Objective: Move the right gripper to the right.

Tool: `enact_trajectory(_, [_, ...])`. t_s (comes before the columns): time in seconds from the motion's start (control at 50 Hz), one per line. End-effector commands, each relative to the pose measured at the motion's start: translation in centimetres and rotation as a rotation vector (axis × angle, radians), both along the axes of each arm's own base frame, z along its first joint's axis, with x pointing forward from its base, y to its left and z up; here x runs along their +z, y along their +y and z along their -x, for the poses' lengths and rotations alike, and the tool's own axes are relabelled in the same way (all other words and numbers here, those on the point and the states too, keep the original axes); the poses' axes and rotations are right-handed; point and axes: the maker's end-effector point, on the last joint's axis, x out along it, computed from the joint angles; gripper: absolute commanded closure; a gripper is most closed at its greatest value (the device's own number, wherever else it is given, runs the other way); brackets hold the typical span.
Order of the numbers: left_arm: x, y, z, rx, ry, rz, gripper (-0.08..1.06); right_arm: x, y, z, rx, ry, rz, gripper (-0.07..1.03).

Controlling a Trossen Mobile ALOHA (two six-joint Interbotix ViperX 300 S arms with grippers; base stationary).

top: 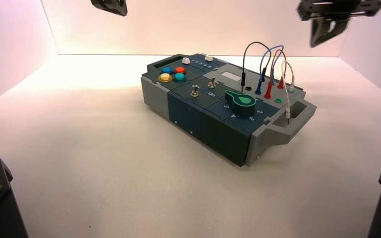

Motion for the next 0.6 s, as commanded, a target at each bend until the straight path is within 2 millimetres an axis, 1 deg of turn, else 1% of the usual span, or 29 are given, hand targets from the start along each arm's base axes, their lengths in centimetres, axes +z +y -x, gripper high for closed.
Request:
enact_trajectory(0.02, [0.73,-0.37,-0.06,-0.003,-0.022,0.010,1.01,2.05,-1.83,-0.28,-0.044,-0.066,0.005,0.98])
enact_trajectory(0.12, [0.56,-0.55,0.14,-0.005,-0.027,0.011,1.01,2.47,-2.46,-0.18,-0.062,-0.081,0.006,0.98])
enact_trajectory(0.24, [0.69,-0.68,0.04,-0.003,-0.039,0.015,1.01,2.76,-2.52,-0.23,-0.062,-0.089,0.007,0.98])
enact_trajectory(0.6, [0.20,-0.69,-0.11,0.003,-0.030,0.015,1.01,2.34,-2.39,-0.20,-0.073,-0.082,-0.008,0.98])
